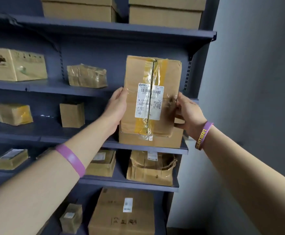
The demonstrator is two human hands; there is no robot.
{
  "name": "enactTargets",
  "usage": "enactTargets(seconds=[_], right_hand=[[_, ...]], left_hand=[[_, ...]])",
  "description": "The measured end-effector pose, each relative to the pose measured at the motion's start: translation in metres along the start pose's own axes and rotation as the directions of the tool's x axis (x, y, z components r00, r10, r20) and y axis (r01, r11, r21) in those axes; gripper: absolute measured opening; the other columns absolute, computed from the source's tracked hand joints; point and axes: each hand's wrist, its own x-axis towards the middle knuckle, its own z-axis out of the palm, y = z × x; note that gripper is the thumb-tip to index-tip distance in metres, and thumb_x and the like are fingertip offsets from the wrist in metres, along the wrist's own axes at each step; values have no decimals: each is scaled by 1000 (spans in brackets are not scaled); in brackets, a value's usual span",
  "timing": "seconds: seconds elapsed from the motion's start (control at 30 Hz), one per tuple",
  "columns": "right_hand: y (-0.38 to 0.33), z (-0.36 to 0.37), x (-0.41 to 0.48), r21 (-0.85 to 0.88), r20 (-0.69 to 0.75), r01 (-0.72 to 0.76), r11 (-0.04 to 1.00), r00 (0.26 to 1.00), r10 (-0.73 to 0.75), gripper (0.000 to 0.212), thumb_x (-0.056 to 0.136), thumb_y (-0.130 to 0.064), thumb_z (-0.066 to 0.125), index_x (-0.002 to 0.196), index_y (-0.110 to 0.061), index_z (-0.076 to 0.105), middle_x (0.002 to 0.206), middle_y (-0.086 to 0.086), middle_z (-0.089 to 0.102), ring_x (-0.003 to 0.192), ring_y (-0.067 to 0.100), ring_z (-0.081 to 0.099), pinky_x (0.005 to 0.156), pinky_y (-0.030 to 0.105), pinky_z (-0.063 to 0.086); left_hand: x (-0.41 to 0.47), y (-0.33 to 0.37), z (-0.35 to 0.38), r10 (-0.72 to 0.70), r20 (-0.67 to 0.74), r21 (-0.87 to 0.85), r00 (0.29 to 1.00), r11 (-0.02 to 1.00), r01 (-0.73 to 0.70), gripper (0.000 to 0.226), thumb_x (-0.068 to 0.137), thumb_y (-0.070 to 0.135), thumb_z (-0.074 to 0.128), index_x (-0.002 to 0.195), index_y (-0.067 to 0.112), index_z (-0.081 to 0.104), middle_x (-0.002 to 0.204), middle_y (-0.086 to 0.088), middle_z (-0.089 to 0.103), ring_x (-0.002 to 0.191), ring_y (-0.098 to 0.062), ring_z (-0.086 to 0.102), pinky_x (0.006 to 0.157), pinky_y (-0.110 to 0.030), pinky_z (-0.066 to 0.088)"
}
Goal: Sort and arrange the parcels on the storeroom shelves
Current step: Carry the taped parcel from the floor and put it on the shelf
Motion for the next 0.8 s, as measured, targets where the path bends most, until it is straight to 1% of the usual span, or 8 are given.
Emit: enactTargets(seconds=[0.1, 0.23, 0.37, 0.43, 0.53, 0.6, 0.73, 0.8], right_hand=[[-32, 10, 30, -21, -17, 114, 993, 993, -115, 39, 93, -60, 47, 119, -36, 65, 113, -6, 66, 104, 23, 63, 76, 43, 60], [-47, 26, 73, -90, -51, 209, 974, 975, -214, 49, 96, -57, 46, 137, -33, 54, 139, -5, 55, 127, 23, 52, 107, 50, 44], [-46, 39, 111, -91, -50, 223, 971, 972, -228, 53, 97, -51, 47, 146, -34, 41, 146, -5, 49, 133, 24, 47, 110, 49, 40], [-42, 43, 127, -119, -52, 214, 970, 974, -221, 50, 97, -51, 47, 145, -39, 42, 136, -9, 55, 126, 23, 51, 100, 45, 49], [-42, 47, 150, -116, -55, 220, 969, 972, -227, 34, 99, -46, 47, 133, -49, 51, 103, -23, 60, 96, 10, 59, 75, 33, 55], [-45, 49, 167, -124, -67, 221, 967, 971, -231, 29, 99, -41, 48, 125, -50, 57, 99, -22, 61, 90, 6, 58, 87, 39, 55], [-47, 56, 205, -150, -80, 230, 961, 966, -244, 50, 96, -39, 52, 144, -26, 47, 134, -5, 57, 119, 16, 55, 109, 38, 42], [-43, 60, 219, -166, -61, 228, 959, 969, -241, 53, 94, -39, 54, 143, -19, 48, 127, -3, 58, 115, 12, 53, 104, 31, 42]], left_hand=[[40, 25, -5, 70, -8, -8, 998, 998, -70, 41, 98, 56, 32, 136, 45, 40, 101, 25, 55, 82, 7, 51, 57, -23, 39], [87, 28, -11, 102, 25, -56, 994, 993, -100, 43, 97, 58, 34, 139, 46, 37, 103, 25, 58, 88, -2, 55, 68, -28, 42], [134, 20, -15, 131, 75, -61, 988, 990, -127, 41, 98, 51, 39, 139, 47, 39, 116, 22, 57, 89, 5, 53, 64, -23, 40], [156, 15, -15, 143, 110, -50, 984, 989, -139, 39, 99, 48, 40, 138, 46, 42, 125, 19, 58, 96, 2, 55, 66, -22, 42], [190, 12, -12, 138, 104, -43, 985, 990, -134, 46, 97, 35, 42, 143, 40, 40, 136, 11, 54, 116, -12, 54, 93, -35, 48], [210, 12, -8, 93, 71, -41, 993, 995, -90, 50, 92, 31, 46, 142, 33, 43, 135, 6, 54, 120, -18, 53, 101, -41, 44], [239, 14, 4, 10, 79, -66, 997, 998, -5, 18, 87, 32, 53, 102, 27, 62, 97, 0, 65, 85, -18, 60, 74, -30, 48], [253, 11, 11, -12, 133, -96, 991, 995, 25, 10, 88, 34, 55, 90, 26, 60, 91, 0, 65, 84, -19, 59, 74, -32, 45]])
